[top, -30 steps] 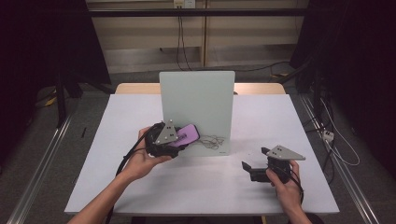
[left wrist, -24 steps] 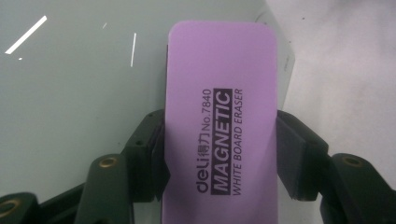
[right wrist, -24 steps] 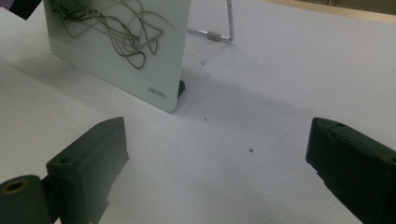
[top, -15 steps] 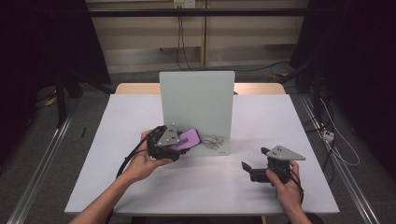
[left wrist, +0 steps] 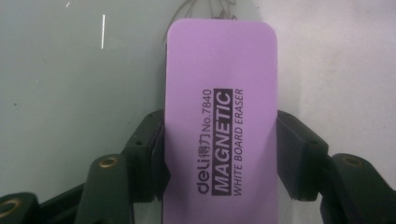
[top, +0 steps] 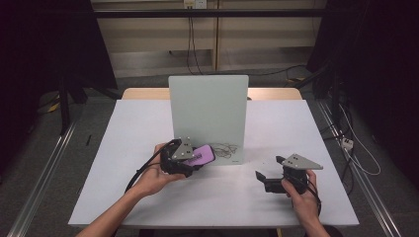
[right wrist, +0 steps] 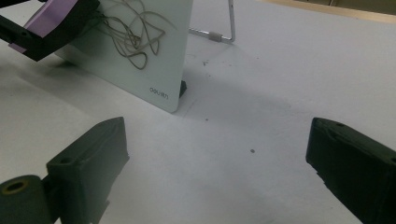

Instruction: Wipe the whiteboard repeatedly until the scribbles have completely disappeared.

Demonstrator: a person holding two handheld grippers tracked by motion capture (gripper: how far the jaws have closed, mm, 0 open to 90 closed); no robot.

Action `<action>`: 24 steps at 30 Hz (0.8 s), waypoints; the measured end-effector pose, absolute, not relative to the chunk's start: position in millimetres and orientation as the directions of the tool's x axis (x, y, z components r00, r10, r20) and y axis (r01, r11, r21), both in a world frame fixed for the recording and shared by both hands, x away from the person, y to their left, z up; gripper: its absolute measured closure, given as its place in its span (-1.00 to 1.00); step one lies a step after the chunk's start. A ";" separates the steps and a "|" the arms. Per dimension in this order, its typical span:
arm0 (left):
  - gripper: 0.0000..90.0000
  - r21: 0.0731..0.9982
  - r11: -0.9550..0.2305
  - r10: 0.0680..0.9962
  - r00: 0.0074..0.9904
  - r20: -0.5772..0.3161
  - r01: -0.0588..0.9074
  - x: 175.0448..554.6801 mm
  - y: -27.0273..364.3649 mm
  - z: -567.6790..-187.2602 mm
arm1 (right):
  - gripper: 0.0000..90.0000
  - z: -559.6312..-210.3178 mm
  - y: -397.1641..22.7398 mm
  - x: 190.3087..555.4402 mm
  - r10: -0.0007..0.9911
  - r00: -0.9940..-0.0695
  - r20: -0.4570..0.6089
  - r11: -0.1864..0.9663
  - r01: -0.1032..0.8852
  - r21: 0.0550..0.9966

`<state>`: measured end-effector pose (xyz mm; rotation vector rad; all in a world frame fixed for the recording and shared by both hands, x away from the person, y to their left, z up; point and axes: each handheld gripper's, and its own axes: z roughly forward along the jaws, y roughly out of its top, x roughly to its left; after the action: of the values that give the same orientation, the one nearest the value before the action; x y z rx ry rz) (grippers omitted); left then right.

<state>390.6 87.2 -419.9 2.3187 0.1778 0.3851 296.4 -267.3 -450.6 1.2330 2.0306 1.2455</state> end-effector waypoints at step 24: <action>-0.09 0.764 -0.645 0.288 0.916 0.279 -0.030 404.5 96.8 -382.7 | -0.88 -450.8 -266.9 296.8 0.865 -0.495 0.076 0.186 0.459 0.869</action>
<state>404.5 96.8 -382.7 2.2272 0.1826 0.4805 296.8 -266.9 -450.8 1.2399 2.0324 1.2489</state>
